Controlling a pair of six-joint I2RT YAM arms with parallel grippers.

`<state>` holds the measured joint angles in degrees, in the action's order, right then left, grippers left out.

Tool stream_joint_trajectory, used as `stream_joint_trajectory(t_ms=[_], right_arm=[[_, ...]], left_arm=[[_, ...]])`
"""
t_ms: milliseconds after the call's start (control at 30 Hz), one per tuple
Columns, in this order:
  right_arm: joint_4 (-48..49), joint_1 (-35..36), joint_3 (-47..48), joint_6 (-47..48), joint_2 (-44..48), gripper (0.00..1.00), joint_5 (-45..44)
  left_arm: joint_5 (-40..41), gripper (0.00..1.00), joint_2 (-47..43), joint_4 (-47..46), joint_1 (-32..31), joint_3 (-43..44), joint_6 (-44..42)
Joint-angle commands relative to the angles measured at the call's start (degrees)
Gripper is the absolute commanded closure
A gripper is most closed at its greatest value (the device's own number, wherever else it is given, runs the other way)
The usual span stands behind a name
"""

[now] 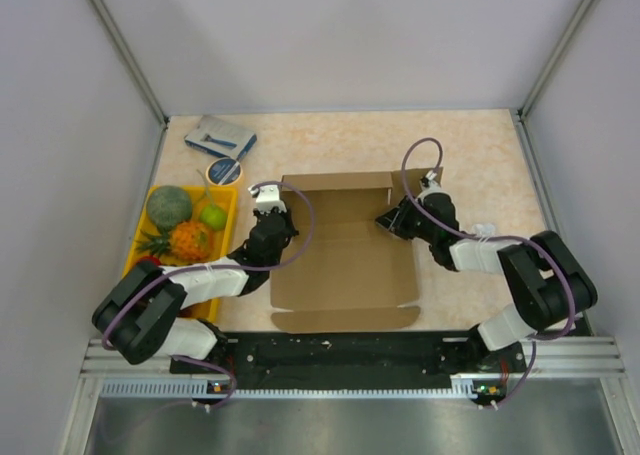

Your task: Fold the paper box

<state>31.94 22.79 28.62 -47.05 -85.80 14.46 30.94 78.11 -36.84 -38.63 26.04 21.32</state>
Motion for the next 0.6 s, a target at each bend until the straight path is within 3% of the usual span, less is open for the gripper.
stream_joint_trajectory(t_ms=[0,67,200,267,367,467,567], right_arm=[[0.0,1.0,1.7,-1.8,-4.3,0.88,-2.9],[0.2,1.0,1.9,-2.8,-7.0,0.97,-2.7],[-4.3,1.1,2.5,-5.9,-7.8,1.00,-5.5],[-10.4,1.9,2.3,-8.1,-6.7,1.00,-11.4],[-10.9,1.9,2.1,-10.0,-7.2,1.00,-11.4],[-13.7,2.1,3.0,-6.5,-3.7,1.00,-9.6],[-25.4,1.9,5.0,1.6,6.5,0.98,-12.5]], left_arm=[[-3.4,1.00,-2.5,-4.2,-0.5,0.2,3.8],[-3.5,1.00,-2.7,-3.2,-0.5,0.4,3.8],[-2.6,1.00,-3.0,-2.1,-0.5,0.5,3.9],[-2.2,1.00,-2.9,-2.0,-0.5,0.4,4.2],[-1.0,1.00,-2.5,-1.6,-0.5,0.5,4.3],[-0.3,1.00,-1.9,-1.8,-0.4,0.6,2.3],[1.2,1.00,-1.6,-1.7,-0.4,1.0,-2.0]])
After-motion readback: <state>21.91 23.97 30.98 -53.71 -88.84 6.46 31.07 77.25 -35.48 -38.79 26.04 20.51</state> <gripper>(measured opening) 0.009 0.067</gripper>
